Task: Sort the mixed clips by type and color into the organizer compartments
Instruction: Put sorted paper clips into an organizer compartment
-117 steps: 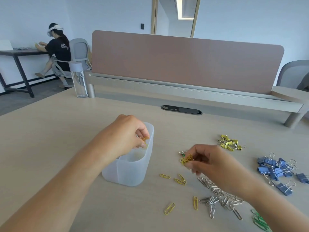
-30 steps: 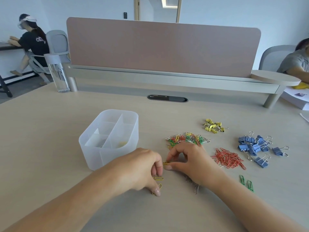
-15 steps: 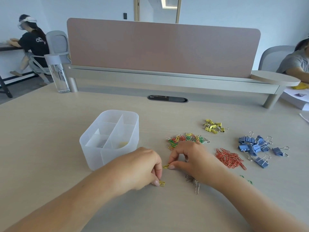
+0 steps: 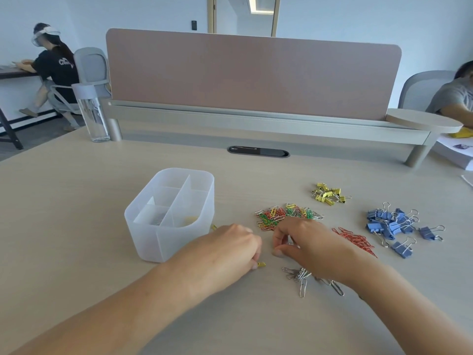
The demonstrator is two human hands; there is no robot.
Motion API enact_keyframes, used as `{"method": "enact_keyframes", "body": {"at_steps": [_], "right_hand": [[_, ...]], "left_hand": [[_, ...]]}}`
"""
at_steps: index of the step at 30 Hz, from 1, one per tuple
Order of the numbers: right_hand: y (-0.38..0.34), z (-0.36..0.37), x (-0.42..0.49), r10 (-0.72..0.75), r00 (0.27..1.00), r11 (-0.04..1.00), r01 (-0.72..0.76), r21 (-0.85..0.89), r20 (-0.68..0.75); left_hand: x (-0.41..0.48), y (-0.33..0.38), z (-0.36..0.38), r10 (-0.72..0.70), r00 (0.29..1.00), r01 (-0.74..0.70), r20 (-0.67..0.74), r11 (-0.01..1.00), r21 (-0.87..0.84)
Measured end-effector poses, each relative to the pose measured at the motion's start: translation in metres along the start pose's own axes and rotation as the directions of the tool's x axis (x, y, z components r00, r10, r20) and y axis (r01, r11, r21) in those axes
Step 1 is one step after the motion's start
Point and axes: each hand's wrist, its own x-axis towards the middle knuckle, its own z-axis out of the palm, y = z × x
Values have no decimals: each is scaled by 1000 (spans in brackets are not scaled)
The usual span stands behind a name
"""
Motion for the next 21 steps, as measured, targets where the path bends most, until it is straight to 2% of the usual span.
{"method": "enact_keyframes", "body": {"at_steps": [4,8,12,15,21], "right_hand": [[-2,3,-1,-5,1000,1000,5,-23,-4],[-3,1,-4,-5,1000,1000,5,-2,-10],[-8,-8,-7,10,997,991,0,137,-72],[-11,-10,-4,49,980,967,2,255,-192],[-37,-27,17,76,933,879,104,465,-352]], "left_hand": [[-3,-3,4,49,993,-46,-112,998,33],[-1,-6,6,52,989,-53,-140,999,-6],[-3,-9,2,38,985,-55,-168,994,-98],[-10,-13,-14,3,968,-58,-253,975,-213],[-26,-38,-60,-148,868,-34,-475,935,-353]]}}
